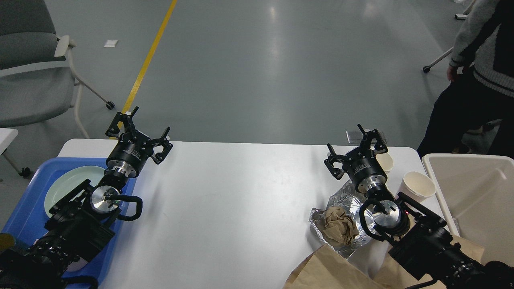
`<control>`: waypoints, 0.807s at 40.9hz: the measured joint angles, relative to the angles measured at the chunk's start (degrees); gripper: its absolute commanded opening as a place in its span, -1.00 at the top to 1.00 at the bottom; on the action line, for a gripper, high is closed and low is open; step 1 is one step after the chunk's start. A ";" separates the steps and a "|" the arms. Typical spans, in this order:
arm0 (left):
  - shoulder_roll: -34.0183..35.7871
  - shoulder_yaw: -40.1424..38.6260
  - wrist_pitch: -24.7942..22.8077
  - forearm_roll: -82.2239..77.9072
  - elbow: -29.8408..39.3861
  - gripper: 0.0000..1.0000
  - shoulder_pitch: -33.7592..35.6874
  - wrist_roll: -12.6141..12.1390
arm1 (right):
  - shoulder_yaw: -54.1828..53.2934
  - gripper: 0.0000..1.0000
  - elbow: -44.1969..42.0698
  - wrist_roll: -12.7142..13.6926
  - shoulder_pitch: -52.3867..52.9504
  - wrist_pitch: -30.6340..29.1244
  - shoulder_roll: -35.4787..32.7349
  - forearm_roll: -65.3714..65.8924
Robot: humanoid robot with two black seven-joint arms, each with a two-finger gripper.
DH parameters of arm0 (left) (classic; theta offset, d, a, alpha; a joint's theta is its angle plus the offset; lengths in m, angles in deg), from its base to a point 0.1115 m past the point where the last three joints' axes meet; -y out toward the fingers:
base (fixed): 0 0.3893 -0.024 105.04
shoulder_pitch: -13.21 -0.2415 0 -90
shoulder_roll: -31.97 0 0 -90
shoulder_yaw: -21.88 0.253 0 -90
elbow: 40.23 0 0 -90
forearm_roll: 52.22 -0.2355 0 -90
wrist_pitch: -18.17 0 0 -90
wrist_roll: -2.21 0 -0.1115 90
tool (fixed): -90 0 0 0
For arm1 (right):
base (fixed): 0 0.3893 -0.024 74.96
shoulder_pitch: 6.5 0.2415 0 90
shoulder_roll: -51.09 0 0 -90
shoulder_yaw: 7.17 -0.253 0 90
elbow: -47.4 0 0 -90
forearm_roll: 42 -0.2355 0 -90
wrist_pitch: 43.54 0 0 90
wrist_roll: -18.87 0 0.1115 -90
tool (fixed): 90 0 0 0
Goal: Tidy desktop
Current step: 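Swing the right gripper up and lower it toward the foil wrapper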
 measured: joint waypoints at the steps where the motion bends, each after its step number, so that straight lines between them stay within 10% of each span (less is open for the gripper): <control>1: 0.00 0.00 0.00 0.00 0.00 -0.95 0.00 0.00 | 0.00 -1.00 0.00 0.05 0.04 0.01 0.02 0.00; 19: 0.01 0.00 0.00 0.00 0.00 -0.95 -0.01 0.00 | 11.87 -1.00 -4.97 0.44 18.45 0.05 -6.57 0.08; 33: -0.07 0.00 -0.04 0.00 0.00 -0.95 -0.01 0.00 | 63.11 -1.00 -6.97 0.47 42.86 -1.07 -14.17 0.16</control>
